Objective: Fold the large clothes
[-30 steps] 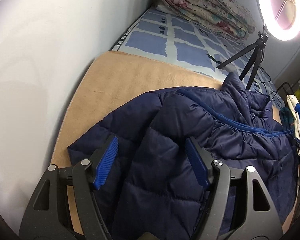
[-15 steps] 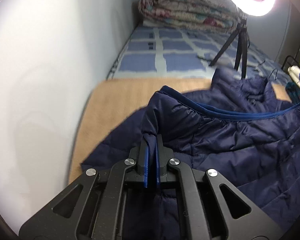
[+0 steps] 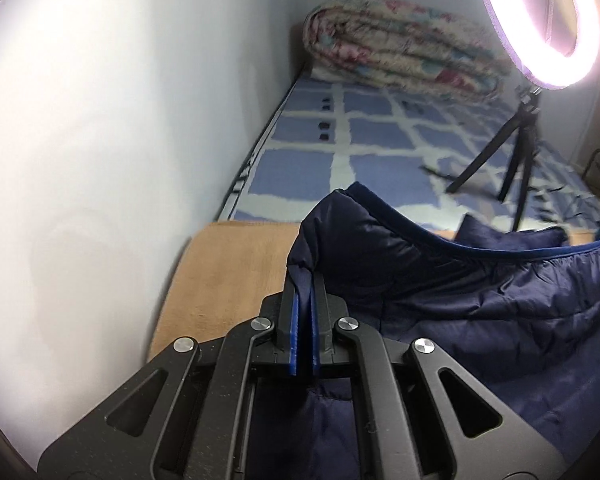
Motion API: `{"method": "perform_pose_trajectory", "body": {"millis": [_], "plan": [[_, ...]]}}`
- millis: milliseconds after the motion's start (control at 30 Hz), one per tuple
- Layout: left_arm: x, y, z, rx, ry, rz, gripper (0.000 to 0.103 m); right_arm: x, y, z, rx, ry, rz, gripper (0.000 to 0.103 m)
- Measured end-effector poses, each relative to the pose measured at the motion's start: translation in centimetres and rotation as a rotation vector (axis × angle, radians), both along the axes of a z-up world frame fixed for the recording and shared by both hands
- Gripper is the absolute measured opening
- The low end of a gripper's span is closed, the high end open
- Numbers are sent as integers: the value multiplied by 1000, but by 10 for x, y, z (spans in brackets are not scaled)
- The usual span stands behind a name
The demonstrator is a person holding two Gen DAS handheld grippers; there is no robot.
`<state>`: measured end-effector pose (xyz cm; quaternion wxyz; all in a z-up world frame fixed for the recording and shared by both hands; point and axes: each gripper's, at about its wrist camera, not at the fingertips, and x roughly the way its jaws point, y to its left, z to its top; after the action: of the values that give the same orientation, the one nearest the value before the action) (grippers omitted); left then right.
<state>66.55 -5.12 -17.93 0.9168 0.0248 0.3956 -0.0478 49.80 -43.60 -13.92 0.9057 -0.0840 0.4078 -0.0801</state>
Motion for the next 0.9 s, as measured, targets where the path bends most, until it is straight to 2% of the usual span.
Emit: {"method": "perform_pose_trajectory", "body": {"millis": [133,200,267,333,400,500,633,767,900], "plan": [[11,-7,-31,47,53,17,4,13,9,-36,-57,78,5,3],[12,-9,-34,63,64,30,13,16,10,-45,-61,113,0,4],[6,-9,-25,54,39,38,19,13,9,-44,-35,122,-2,6],[-4,-12,-11,60,1,37,20,8,9,-35,-15,113,3,10],[-19,-20,8,23,-37,2,20,-6,9,-18,-3,84,20,15],[-44,-51,30,-7,-58,-105,20,-33,5,6,108,40,42,15],[-64,-110,34,0,-41,-233,20,-78,15,21,208,27,97,15],[-71,-166,18,42,-28,-305,20,-117,21,16,264,53,117,15],[-61,-199,-14,129,-5,-303,20,-146,25,-2,271,94,138,15]]}}
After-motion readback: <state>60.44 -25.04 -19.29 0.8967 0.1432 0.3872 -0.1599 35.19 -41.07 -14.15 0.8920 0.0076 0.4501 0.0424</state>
